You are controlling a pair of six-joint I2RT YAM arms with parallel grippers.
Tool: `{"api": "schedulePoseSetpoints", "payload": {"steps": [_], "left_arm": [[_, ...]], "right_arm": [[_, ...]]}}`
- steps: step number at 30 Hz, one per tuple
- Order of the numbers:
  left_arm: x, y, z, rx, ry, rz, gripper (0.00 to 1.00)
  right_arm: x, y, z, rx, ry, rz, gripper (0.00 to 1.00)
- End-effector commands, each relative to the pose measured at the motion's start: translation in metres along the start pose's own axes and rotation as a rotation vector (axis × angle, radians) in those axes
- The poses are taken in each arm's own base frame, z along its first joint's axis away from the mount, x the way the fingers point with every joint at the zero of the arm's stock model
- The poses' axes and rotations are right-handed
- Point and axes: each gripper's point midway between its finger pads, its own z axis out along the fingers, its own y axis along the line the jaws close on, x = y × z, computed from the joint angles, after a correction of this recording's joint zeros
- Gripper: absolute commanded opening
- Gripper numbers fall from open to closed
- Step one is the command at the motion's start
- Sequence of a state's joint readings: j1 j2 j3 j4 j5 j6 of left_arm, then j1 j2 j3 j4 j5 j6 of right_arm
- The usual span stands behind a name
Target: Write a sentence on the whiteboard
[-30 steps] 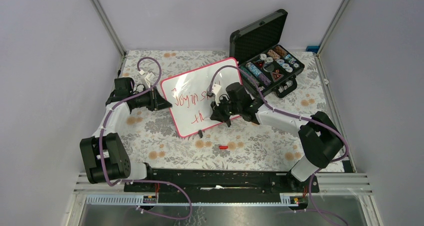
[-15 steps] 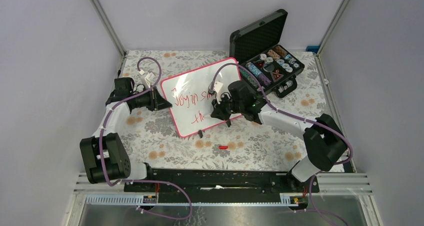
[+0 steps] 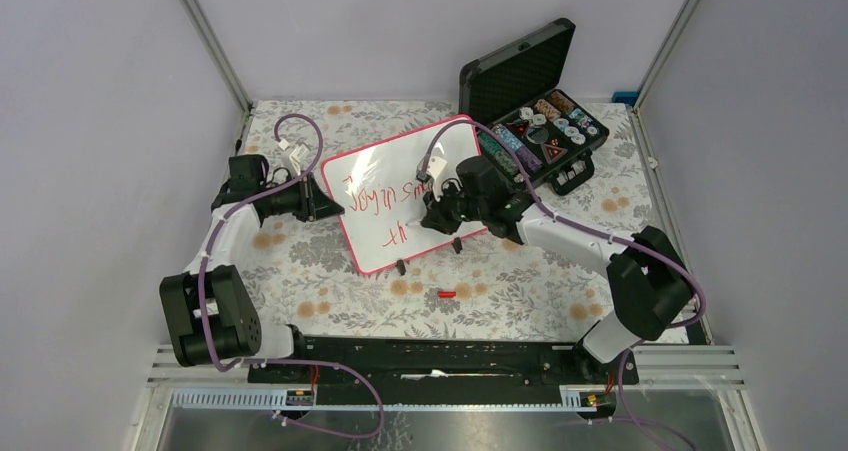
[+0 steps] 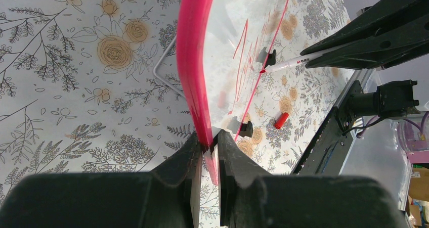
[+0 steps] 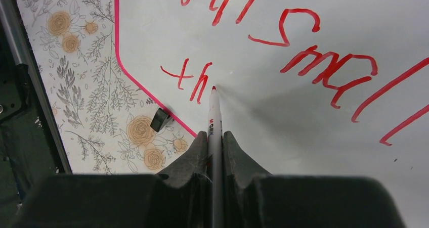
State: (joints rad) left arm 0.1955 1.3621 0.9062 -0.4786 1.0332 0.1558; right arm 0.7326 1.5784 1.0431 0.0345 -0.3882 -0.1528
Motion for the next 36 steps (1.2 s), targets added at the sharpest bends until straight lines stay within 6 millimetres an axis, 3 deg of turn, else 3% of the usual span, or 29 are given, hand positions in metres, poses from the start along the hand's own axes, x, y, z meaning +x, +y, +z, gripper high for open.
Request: {"api": "schedulePoseSetpoints", "payload": {"steps": [1, 16, 21, 36], "left_arm": [[-0.013, 0.008, -0.002, -0.038, -0.026, 0.082, 0.00], [-0.013, 0.008, -0.002, -0.039, -0.026, 0.080, 0.00], [-0.014, 0.008, -0.002, -0.041, -0.027, 0.083, 0.00], [-0.013, 0.008, -0.002, -0.039, -0.026, 0.081, 0.00]], "right_arm": [[-0.018, -0.012, -0.001, 0.039, -0.038, -0.029, 0.00], [-0.013, -0.025, -0.014, 0.066, -0.034, -0.025, 0.00], [-0.010, -0.019, -0.009, 0.033, -0.027, -0.013, 0.00], [0.024, 0.001, -0.001, -0.026, 0.043, -0.005, 0.00]]}}
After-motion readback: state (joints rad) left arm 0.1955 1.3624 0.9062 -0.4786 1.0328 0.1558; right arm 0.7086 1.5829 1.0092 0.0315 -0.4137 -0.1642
